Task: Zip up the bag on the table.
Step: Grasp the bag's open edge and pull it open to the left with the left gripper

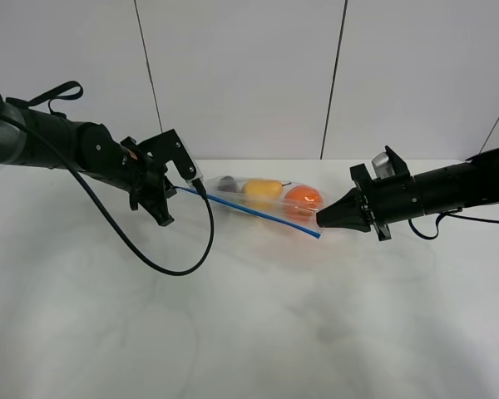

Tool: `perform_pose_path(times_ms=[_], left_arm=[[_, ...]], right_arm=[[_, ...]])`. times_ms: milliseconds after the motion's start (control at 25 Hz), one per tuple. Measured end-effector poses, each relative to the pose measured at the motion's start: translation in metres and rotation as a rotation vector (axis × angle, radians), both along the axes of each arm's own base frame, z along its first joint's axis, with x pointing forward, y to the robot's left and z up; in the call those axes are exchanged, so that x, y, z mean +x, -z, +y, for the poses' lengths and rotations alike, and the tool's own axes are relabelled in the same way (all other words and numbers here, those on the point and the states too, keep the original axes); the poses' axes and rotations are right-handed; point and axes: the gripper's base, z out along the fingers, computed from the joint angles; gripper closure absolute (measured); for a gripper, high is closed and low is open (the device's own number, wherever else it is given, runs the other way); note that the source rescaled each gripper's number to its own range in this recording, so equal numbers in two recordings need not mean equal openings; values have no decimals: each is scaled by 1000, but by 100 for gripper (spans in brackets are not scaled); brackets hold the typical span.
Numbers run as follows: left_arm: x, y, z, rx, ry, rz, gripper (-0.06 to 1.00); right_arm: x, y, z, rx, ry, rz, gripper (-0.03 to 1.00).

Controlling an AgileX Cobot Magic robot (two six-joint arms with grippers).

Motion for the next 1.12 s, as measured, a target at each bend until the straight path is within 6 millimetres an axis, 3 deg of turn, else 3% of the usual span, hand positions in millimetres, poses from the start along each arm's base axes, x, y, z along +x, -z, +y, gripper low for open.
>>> perform_pose_path(times_ms=[320,1120], left_arm=[[4,1,21,3,-52,20,94],[3,2,22,-30,-92,42,94]], right_arm=[[-1,1,0,-8,-7,0,97],[-1,1,-1,-16,-8,-1,97]])
